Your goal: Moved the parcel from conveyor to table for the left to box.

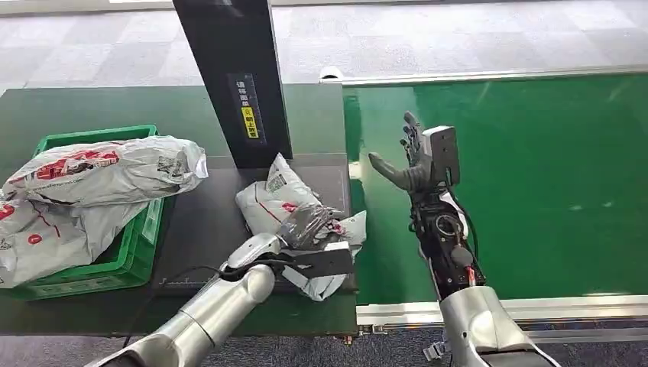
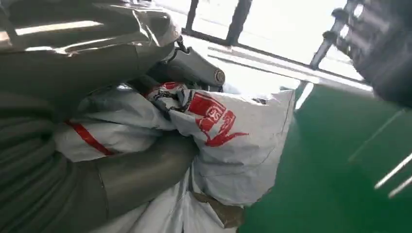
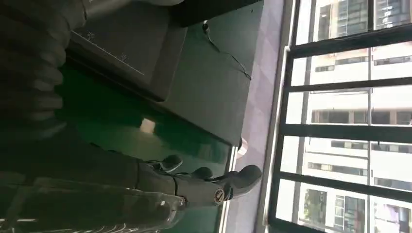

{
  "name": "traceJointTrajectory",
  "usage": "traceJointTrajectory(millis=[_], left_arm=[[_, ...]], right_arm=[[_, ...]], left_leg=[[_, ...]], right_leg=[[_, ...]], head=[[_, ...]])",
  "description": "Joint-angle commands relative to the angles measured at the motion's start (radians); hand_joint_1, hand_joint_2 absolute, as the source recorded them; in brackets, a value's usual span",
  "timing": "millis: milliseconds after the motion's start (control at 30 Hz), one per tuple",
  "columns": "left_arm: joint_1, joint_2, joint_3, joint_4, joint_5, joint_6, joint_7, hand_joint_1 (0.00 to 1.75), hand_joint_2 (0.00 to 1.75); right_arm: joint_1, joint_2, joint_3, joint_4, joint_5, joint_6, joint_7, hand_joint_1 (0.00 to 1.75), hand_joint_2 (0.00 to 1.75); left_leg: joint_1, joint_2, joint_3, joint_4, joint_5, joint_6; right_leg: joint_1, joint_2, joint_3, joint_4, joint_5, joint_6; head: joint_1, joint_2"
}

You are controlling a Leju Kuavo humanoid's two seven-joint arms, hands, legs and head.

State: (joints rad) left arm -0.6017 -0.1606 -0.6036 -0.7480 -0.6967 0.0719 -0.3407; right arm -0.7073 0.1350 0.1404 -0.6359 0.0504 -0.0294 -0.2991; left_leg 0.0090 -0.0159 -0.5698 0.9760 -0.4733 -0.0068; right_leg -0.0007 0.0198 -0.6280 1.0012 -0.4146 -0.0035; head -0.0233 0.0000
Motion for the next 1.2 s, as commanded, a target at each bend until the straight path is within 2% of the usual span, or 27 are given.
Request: traceJointTrajectory(millis=[33,67,100,333,367,433,467,533,633,833,867,933,1000,1100,1200], left_arm=[[0.034,-0.033,0.190,-0.142,0.066,0.255,-0.045,1.75,1.75],[0.053,-0.049,0.230,-0.192,0.074,0.397,-0.087,1.75,1.75],[0.059,-0.053,0.244,-0.215,0.089,0.436,-0.115,1.75,1.75],[0.069,-0.044,0.237,-0.240,0.090,0.429,-0.111,1.75,1.75],[0.076,-0.051,0.248,-0.255,0.102,0.470,-0.137,1.75,1.75],[0.109,-0.055,0.273,-0.350,0.148,0.626,-0.285,1.75,1.75],[0.129,-0.070,0.314,-0.400,0.131,0.626,-0.324,1.75,1.75],[0.207,-0.108,0.376,-0.637,0.030,0.626,-0.357,1.75,1.75],[0.256,-0.133,0.378,-0.866,-0.061,0.626,-0.357,1.75,1.75],[0.256,-0.133,0.378,-0.866,-0.061,0.626,-0.357,1.75,1.75],[0.256,-0.133,0.378,-0.866,-0.061,0.626,-0.357,1.75,1.75],[0.256,-0.133,0.378,-0.866,-0.061,0.626,-0.357,1.75,1.75],[0.262,-0.143,0.382,-0.951,-0.102,0.626,-0.357,1.75,1.75],[0.261,-0.155,0.368,-1.202,-0.114,0.626,-0.357,1.75,1.75],[0.254,-0.162,0.396,-1.318,-0.165,0.626,-0.357,1.75,1.75]], right_arm=[[-0.041,-0.017,0.022,0.085,0.002,0.008,0.008,0.00,1.75],[-0.038,-0.018,0.020,0.086,0.005,0.003,0.005,0.00,1.75],[-0.037,-0.017,0.019,0.087,0.005,0.003,0.001,0.00,1.75],[-0.038,-0.016,0.021,0.088,0.006,0.002,0.000,0.00,1.75],[-0.038,-0.016,0.020,0.089,0.005,0.003,-0.001,0.00,1.75],[-0.043,-0.014,0.021,0.097,0.006,0.006,-0.008,0.00,1.75],[-0.046,-0.013,0.022,0.100,0.006,0.008,-0.009,0.00,1.75],[-0.058,-0.013,0.030,0.115,0.005,0.015,-0.013,0.00,1.75],[-0.068,-0.011,0.036,0.129,0.002,0.018,-0.018,0.00,1.75],[-0.068,-0.011,0.036,0.129,0.002,0.018,-0.018,0.00,1.75],[-0.068,-0.011,0.036,0.129,0.002,0.018,-0.018,0.00,1.75],[-0.068,-0.011,0.036,0.129,0.002,0.018,-0.018,0.00,1.75],[-0.071,-0.009,0.038,0.132,0.001,0.019,-0.019,0.00,1.75],[-0.083,-0.004,0.042,0.142,-0.002,0.021,-0.020,0.00,1.75],[-0.090,0.003,0.042,0.145,-0.004,0.020,-0.017,0.00,1.75]], left_leg=[[0.000,0.001,0.001,0.000,-0.001,0.000],[0.000,0.001,0.002,0.000,-0.001,0.000],[0.000,0.000,0.001,0.000,-0.001,0.000],[0.000,0.001,0.002,-0.001,-0.001,0.000],[0.000,0.002,0.003,-0.001,-0.001,0.000],[0.000,0.001,0.001,0.000,-0.001,0.000],[0.000,0.002,0.003,0.000,-0.001,0.000],[0.000,0.002,0.000,0.001,-0.001,0.000],[0.000,0.002,-0.002,0.002,-0.002,0.000],[0.000,0.003,0.000,0.000,-0.001,0.000],[-0.001,0.004,0.004,0.000,-0.002,0.000],[0.000,0.002,0.000,0.000,-0.001,0.000],[-0.001,0.002,0.001,0.000,-0.001,0.000],[0.000,0.004,0.000,0.002,-0.003,0.000],[0.000,0.004,-0.001,0.002,-0.003,0.000]], right_leg=[[0.000,-0.001,0.001,0.000,0.000,0.000],[0.000,-0.002,0.002,0.000,-0.001,0.001],[0.000,-0.002,0.001,0.000,-0.001,0.001],[0.000,-0.001,0.002,-0.001,-0.001,0.001],[0.000,-0.002,0.003,-0.001,-0.001,0.001],[0.000,-0.001,0.001,0.000,-0.001,0.001],[0.000,-0.001,0.003,0.000,-0.001,0.001],[0.000,0.000,0.000,0.000,-0.001,0.001],[0.000,0.000,-0.002,0.001,-0.001,0.001],[0.000,0.000,0.000,0.000,0.000,0.001],[0.000,0.000,0.003,0.000,-0.002,0.001],[0.000,0.000,0.000,0.000,0.000,0.001],[0.000,-0.001,0.001,0.000,-0.001,0.001],[0.000,0.001,-0.001,0.001,-0.001,0.001],[0.000,0.002,-0.001,0.002,-0.002,0.001]], head=[[0.000,0.000],[0.000,0.000],[0.000,0.000],[0.000,0.000],[0.000,0.000],[0.000,0.000],[0.000,0.000],[0.000,0.000],[0.000,0.000],[0.000,0.000],[0.000,0.000],[0.000,0.000],[0.000,0.000],[0.000,0.000],[0.000,0.000]])
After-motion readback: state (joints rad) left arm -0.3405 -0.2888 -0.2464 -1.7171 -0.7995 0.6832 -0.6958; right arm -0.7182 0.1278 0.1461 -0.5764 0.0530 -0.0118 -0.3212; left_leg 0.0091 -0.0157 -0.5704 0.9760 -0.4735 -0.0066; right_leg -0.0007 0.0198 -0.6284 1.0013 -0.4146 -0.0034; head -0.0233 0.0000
